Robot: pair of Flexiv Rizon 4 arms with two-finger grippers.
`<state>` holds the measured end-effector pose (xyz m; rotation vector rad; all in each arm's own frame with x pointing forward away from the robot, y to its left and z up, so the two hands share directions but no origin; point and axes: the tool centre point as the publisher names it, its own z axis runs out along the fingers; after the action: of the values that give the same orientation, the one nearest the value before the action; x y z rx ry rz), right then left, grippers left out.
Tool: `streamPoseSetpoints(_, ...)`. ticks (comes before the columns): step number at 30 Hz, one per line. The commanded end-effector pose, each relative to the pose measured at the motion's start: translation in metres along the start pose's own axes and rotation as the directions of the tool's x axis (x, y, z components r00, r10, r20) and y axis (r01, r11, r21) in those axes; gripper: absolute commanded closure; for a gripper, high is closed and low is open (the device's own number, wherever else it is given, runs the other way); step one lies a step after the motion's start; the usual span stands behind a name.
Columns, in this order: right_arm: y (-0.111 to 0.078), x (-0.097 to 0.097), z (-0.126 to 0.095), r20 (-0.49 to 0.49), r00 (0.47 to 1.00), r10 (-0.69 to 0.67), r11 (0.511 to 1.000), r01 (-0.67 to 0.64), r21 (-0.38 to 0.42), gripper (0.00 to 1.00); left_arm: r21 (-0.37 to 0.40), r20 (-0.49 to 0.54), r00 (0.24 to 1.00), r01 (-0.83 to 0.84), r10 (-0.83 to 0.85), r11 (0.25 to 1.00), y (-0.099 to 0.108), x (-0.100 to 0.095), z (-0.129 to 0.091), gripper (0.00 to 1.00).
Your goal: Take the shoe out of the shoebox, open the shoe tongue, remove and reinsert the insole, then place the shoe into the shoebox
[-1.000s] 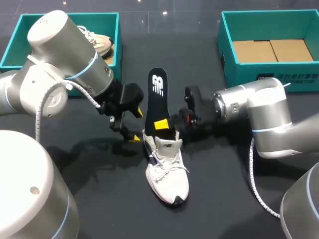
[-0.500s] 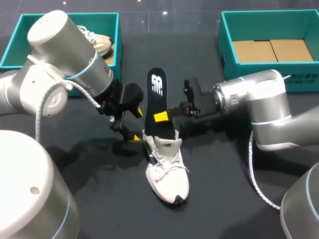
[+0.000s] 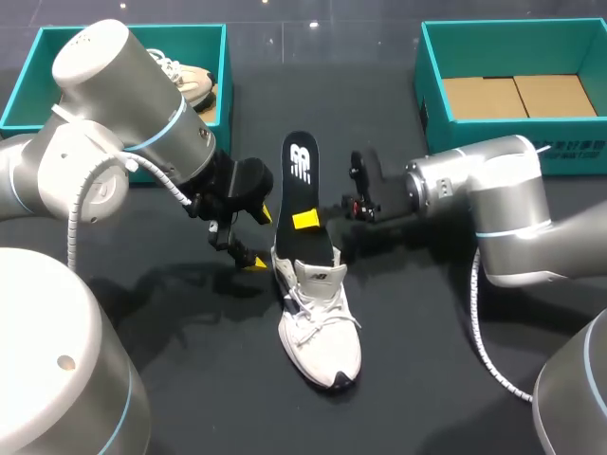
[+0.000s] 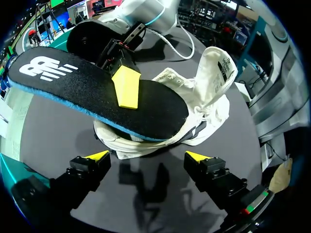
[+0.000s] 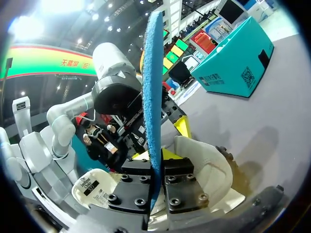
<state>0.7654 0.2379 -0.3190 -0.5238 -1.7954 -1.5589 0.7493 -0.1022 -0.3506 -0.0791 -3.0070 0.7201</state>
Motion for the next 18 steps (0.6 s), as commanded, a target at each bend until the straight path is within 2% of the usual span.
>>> streamPoseSetpoints(1,-0.008,0.0,0.003,0.007,1.0,0.004,1.0,-0.004,-0.007,1.0,-0.002,0.001,1.0,0.0,0.0,1.0,0.0,0.0,0.001,0.0)
streamPoseSetpoints(18,-0.036,0.003,0.006,0.015,0.998,0.064,0.997,-0.063,-0.037,1.0,-0.002,0.001,1.0,0.0,0.0,1.0,0.0,0.0,0.001,0.0)
